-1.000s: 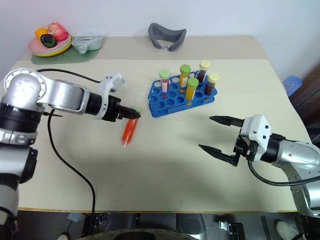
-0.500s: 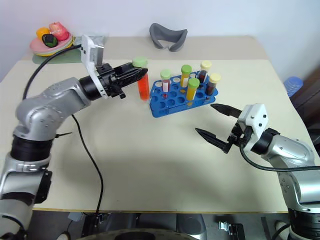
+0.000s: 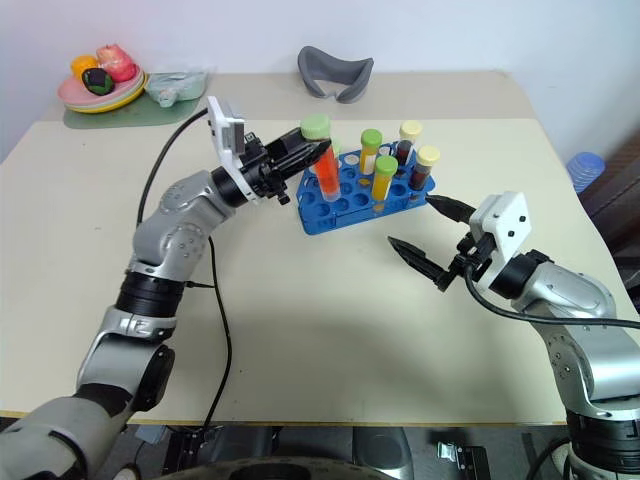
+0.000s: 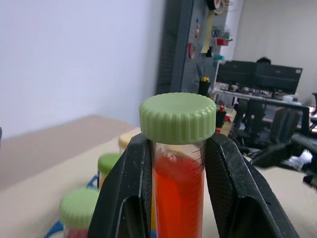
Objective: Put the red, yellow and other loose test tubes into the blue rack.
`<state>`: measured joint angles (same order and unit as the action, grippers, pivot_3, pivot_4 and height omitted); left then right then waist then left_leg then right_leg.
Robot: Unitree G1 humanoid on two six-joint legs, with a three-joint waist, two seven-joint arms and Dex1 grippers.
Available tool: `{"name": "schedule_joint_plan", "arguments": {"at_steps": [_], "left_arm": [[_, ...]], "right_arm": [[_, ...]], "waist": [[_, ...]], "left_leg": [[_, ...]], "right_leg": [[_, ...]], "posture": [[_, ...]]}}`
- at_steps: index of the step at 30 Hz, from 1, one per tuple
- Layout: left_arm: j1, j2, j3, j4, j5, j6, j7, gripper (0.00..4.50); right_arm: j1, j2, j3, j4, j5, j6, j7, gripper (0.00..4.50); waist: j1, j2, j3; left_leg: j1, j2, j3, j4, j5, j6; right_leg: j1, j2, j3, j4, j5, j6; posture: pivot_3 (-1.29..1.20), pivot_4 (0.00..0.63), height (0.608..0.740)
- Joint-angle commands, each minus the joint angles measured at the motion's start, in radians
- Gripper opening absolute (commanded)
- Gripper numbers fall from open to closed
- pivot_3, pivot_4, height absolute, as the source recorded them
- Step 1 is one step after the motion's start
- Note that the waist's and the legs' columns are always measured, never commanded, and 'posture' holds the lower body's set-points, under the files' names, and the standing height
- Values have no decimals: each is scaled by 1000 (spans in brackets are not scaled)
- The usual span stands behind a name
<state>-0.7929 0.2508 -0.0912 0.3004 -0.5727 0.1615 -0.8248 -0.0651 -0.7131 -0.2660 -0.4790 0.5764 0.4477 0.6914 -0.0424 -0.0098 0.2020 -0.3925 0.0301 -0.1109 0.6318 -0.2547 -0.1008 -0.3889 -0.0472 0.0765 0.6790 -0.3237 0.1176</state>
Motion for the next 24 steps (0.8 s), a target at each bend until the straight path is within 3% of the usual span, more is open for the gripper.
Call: {"name": "schedule_joint_plan", "arguments": {"at_steps": [1,10,24], "left_arm": [[-92,-46,23,141,80,-146,-42,1179],[-196,-158,48,388,176,-276,-70,1179],[-233,-143,56,502,274,-333,-135,1179]], "right_arm": [[-26,-2,7,-17,-41,68,-94,4500],[95,36,-41,-179,26,184,-178,4500],[149,56,-53,-262,38,195,-233,4500]], "waist": [[1,0,0],[-1,0,0],[-1,0,0]], "left_leg": [[0,0,0,0,0,0],[-1,0,0,-1,-1,1],[0,0,0,-1,-1,2]], "right_leg": [[0,0,0,0,0,0],[-1,0,0,-1,0,0],[0,0,0,0,0,0]], "posture": [[0,150,740],[0,150,740],[0,150,740]]}}
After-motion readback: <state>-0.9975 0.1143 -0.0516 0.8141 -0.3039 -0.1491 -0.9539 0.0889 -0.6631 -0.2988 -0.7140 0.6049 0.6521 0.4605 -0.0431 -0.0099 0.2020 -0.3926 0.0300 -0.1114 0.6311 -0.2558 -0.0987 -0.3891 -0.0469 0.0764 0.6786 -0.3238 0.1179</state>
